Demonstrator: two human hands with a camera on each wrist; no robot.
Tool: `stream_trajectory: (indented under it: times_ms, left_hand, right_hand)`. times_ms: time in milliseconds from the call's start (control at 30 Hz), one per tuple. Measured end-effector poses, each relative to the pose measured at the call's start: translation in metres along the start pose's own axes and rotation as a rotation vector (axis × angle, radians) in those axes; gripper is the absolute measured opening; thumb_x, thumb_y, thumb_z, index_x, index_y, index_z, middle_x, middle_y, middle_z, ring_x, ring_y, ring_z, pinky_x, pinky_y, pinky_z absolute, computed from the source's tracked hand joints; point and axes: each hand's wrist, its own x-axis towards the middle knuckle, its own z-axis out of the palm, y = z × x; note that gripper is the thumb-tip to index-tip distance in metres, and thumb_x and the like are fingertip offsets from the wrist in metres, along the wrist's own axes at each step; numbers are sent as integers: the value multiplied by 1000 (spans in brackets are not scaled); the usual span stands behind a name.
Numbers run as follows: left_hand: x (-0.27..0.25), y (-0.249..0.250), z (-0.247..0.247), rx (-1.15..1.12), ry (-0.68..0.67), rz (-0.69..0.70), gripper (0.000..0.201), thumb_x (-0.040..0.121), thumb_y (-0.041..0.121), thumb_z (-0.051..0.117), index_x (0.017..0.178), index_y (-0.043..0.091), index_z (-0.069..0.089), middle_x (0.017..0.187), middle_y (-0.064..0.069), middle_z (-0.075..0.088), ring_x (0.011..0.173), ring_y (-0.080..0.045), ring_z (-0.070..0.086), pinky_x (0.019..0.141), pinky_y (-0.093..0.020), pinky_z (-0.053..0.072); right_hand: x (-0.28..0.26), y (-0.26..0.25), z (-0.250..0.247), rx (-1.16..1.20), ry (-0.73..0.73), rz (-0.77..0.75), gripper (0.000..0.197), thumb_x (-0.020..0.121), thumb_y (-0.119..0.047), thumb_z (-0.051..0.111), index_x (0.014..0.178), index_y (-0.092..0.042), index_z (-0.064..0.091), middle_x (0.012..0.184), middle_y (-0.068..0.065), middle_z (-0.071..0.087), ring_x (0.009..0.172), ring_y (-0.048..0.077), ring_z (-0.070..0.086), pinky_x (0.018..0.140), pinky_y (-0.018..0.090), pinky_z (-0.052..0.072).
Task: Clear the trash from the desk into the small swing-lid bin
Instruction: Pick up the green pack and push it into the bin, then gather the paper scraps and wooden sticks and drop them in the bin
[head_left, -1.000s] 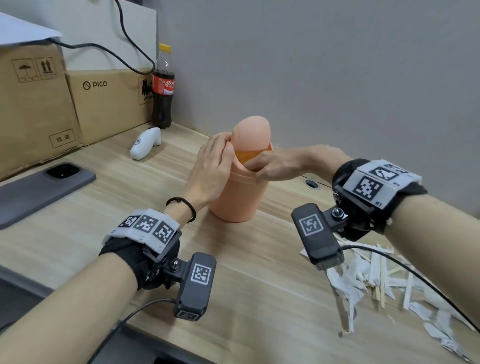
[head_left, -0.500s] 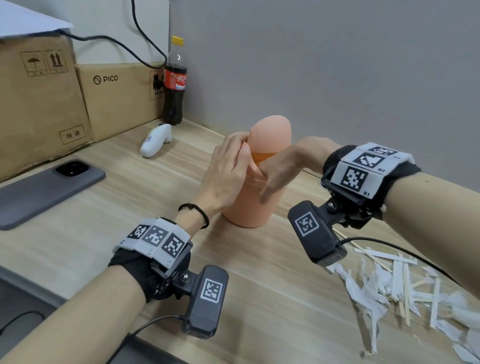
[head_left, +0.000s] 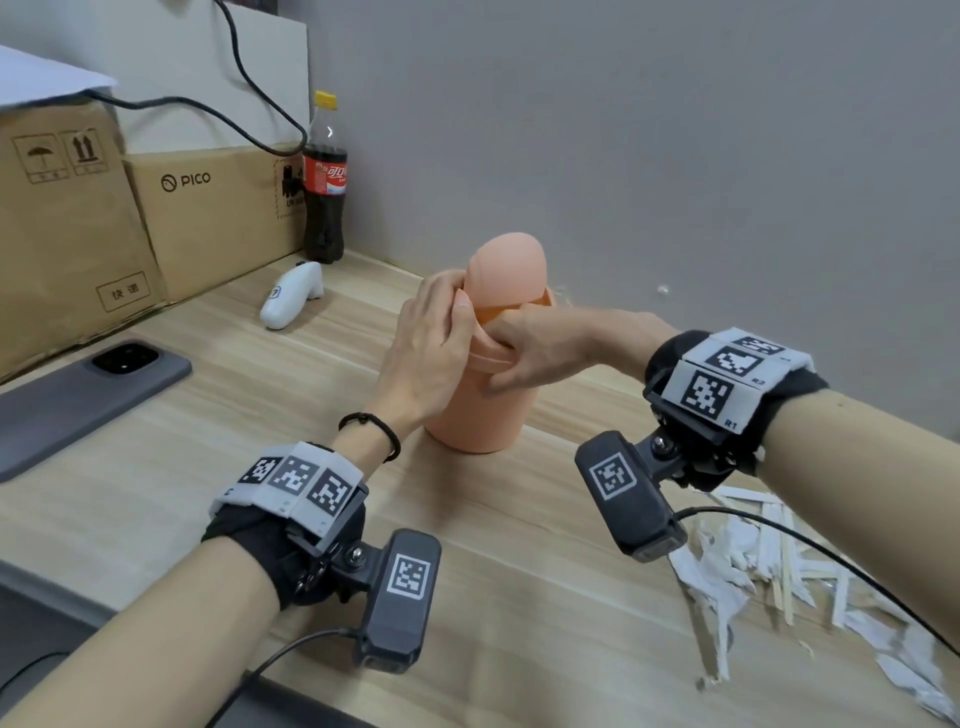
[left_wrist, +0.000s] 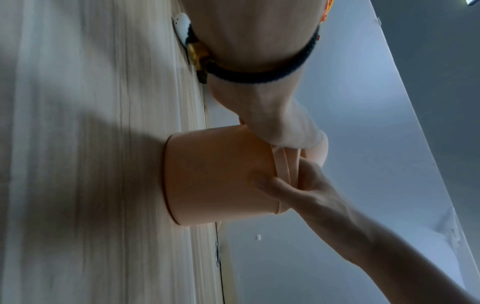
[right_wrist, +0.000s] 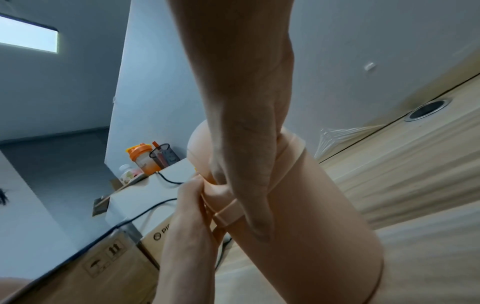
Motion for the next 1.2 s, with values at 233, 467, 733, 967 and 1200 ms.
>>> stream_trajectory:
  times_ms: [233,467,733,967,1200]
  left_hand:
    - [-3,11,24,25,93,-6,41,97,35,38,133,16,41,130,0,44,115,-21,47,96,-37,40]
    - [4,22,54,10,57,-34,52,93,39,48,139,16,35,140,-3,38,125,-21,43,103,-37,38]
    - [14,30,90,-5,32,-26,48,95,32,47,138,13,35,139,-5,38,124,-19,42,100,-29,33]
    - [27,29,114,-15,-7,10,46,93,35,46,133,13,39,131,-4,40,111,-10,39,95,-28,34]
    - [46,13,124,-162,-68,2,51,85,41,44,129,15,44,121,5,39,108,-4,42,95,-27,38]
  right_hand:
    - [-58,35,10,356,499,22,19,91,-22,56,101,-20,73,98,-9,70,91,6,62,82,17,46]
    - [-118,99,75,538,646,361,23,93,-12,51,98,-20,72,98,-8,69,88,12,62,83,27,47]
    - [-185,179,131,621,611,858,39,96,-9,45,134,-6,49,136,14,52,122,25,50,104,38,40]
    - [-200,236,143,514,368,1021,61,90,-6,51,147,1,29,149,23,36,136,36,36,105,39,34]
    - [-171,272,168,418,291,1068,61,97,-27,44,152,-11,23,160,21,13,145,40,18,117,45,19]
